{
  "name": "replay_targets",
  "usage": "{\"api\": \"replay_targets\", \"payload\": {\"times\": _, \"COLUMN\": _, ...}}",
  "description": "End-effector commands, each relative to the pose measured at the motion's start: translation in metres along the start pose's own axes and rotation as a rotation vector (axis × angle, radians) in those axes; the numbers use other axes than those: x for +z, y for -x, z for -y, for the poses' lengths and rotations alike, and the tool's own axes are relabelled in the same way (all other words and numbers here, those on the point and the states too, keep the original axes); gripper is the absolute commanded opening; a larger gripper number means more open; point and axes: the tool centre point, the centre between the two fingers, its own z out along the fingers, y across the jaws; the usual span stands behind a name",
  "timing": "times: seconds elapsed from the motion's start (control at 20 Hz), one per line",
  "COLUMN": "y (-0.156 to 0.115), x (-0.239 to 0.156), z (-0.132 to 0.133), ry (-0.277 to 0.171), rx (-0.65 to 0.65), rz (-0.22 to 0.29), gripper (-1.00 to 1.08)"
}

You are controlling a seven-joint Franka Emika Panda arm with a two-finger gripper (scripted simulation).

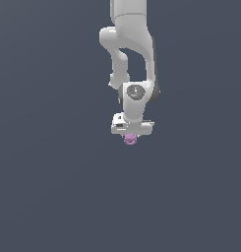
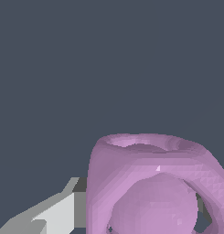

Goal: Pick up the object and move it to a goal position.

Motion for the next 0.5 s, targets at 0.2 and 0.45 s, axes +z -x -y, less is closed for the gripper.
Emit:
{"api": "replay_targets", "payload": {"times": 0.2, "y": -0.0003, "x": 0.001, "z": 0.0, "ry": 0.0, "rx": 0.0, "rz": 0.0, "gripper": -1.0}}
{"api": "replay_targets", "payload": {"times": 0.45, "y": -0.0005, "x": -0.0002, "z": -0.0001, "ry": 0.0, "rx": 0.0, "rz": -0.001, "gripper": -1.0}}
